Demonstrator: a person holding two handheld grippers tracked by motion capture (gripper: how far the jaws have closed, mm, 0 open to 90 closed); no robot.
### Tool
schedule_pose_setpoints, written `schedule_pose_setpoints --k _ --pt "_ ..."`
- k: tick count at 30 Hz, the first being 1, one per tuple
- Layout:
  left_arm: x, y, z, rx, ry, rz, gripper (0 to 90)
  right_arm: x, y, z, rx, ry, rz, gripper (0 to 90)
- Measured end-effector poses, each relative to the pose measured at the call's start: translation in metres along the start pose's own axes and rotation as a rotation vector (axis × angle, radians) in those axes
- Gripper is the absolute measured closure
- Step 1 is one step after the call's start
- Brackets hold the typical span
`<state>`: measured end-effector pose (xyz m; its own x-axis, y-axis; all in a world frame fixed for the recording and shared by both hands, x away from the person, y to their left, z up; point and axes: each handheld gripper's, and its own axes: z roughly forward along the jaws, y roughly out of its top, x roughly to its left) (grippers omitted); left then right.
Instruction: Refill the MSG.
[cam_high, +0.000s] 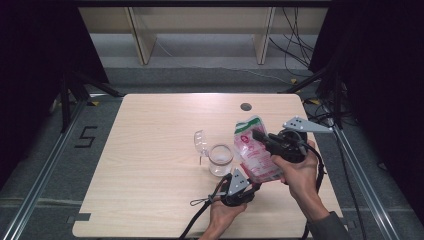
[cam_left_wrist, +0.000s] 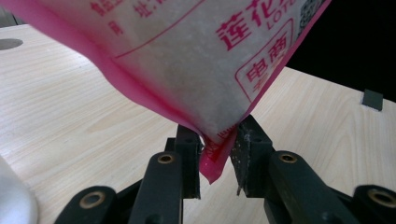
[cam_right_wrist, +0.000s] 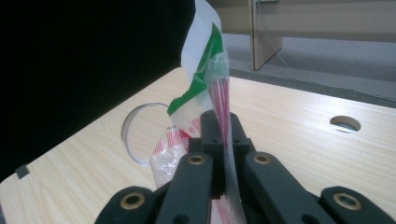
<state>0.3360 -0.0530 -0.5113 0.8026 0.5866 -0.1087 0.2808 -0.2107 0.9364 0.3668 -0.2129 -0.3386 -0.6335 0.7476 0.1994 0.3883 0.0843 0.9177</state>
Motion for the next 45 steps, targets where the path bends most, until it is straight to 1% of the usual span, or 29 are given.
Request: schedule_pose_setpoints --k 1,3,5,7,8,10,12,13,15,16,18,19,20,21,25,26,27,29,30,31,32,33,34,36,38,39,43,44,45 --pt "-0.001 0.000 0.002 -0.010 -0.004 -0.024 73.2 0.000 0.001 0.003 0.008 -0.008 0.000 90.0" --pt "0.002 0.001 0.002 0.008 0.009 -0.004 73.2 0.001 0.003 0.008 0.023 -0.009 0.009 90.0" --pt "0.005 0.002 0.004 0.000 -0.003 -0.019 73.2 0.002 0.005 0.014 0.033 -0.008 -0.010 90.0" --pt "0.007 0.004 0.006 -0.007 -0.001 -0.027 73.2 0.005 0.007 0.018 0.041 -0.017 -0.003 90.0" --pt "0.008 0.005 0.008 -0.014 0.001 -0.030 73.2 0.005 0.008 0.021 0.035 -0.017 -0.021 90.0" --pt "0.011 0.007 0.009 -0.016 0.010 -0.031 73.2 0.008 0.011 0.026 0.044 -0.018 -0.005 90.0" --pt "0.013 0.009 0.012 -0.023 0.007 -0.036 73.3 0.008 0.013 0.032 0.037 -0.016 -0.018 90.0" --pt "0.014 0.009 0.013 -0.028 0.009 -0.038 73.2 0.007 0.014 0.036 0.035 -0.018 -0.041 90.0" --pt "0.016 0.009 0.015 -0.034 0.005 -0.057 73.3 0.010 0.015 0.040 0.040 -0.030 -0.029 90.0" --pt "0.016 0.009 0.016 -0.041 0.005 -0.069 73.3 0.008 0.016 0.042 0.045 -0.028 -0.054 90.0" --pt "0.018 0.010 0.017 -0.042 0.007 -0.072 73.2 0.010 0.017 0.045 0.064 -0.027 -0.033 90.0" --pt "0.018 0.010 0.018 -0.048 0.007 -0.077 73.2 0.009 0.018 0.046 0.059 -0.023 -0.051 90.0" --pt "0.019 0.011 0.019 -0.048 0.007 -0.079 73.2 0.010 0.018 0.047 0.060 -0.038 -0.048 90.0" --pt "0.018 0.011 0.020 -0.050 0.016 -0.084 73.3 0.010 0.018 0.049 0.063 -0.025 -0.055 90.0" --pt "0.018 0.014 0.024 -0.053 0.002 -0.091 73.2 0.013 0.020 0.053 0.082 -0.034 -0.052 90.0" --pt "0.018 0.015 0.025 -0.055 0.001 -0.092 73.2 0.012 0.020 0.054 0.074 -0.044 -0.072 90.0" --pt "0.018 0.015 0.026 -0.056 -0.002 -0.096 73.3 0.012 0.020 0.056 0.074 -0.029 -0.081 90.0" --pt "0.019 0.015 0.028 -0.062 -0.008 -0.104 73.4 0.013 0.021 0.057 0.092 -0.038 -0.068 90.0" --pt "0.020 0.015 0.029 -0.064 -0.005 -0.105 73.4 0.012 0.021 0.059 0.084 -0.040 -0.089 90.0" --pt "0.020 0.016 0.029 -0.063 -0.005 -0.105 73.5 0.014 0.021 0.059 0.091 -0.051 -0.071 90.0" --pt "0.020 0.016 0.029 -0.063 -0.008 -0.107 73.4 0.012 0.021 0.061 0.095 -0.039 -0.091 90.0" --pt "0.020 0.016 0.029 -0.063 -0.003 -0.114 73.5 0.014 0.022 0.061 0.103 -0.039 -0.071 90.0" --pt "0.021 0.017 0.029 -0.066 -0.003 -0.111 73.5 0.013 0.022 0.062 0.105 -0.036 -0.095 90.0" --pt "0.022 0.017 0.030 -0.070 -0.002 -0.111 73.6 0.016 0.023 0.064 0.098 -0.043 -0.089 90.0" --pt "0.022 0.018 0.030 -0.073 -0.010 -0.102 73.6 0.017 0.025 0.065 0.122 -0.044 -0.082 90.0" --pt "0.022 0.018 0.030 -0.074 -0.009 -0.101 73.7 0.015 0.025 0.068 0.103 -0.044 -0.119 90.0" --pt "0.021 0.019 0.031 -0.083 0.000 -0.093 73.9 0.018 0.026 0.074 0.113 -0.059 -0.100 90.0" --pt "0.021 0.019 0.031 -0.084 -0.002 -0.094 74.0 0.016 0.027 0.075 0.114 -0.057 -0.128 90.0" --pt "0.021 0.019 0.031 -0.085 0.000 -0.087 74.0 0.017 0.028 0.075 0.142 -0.054 -0.122 90.0"
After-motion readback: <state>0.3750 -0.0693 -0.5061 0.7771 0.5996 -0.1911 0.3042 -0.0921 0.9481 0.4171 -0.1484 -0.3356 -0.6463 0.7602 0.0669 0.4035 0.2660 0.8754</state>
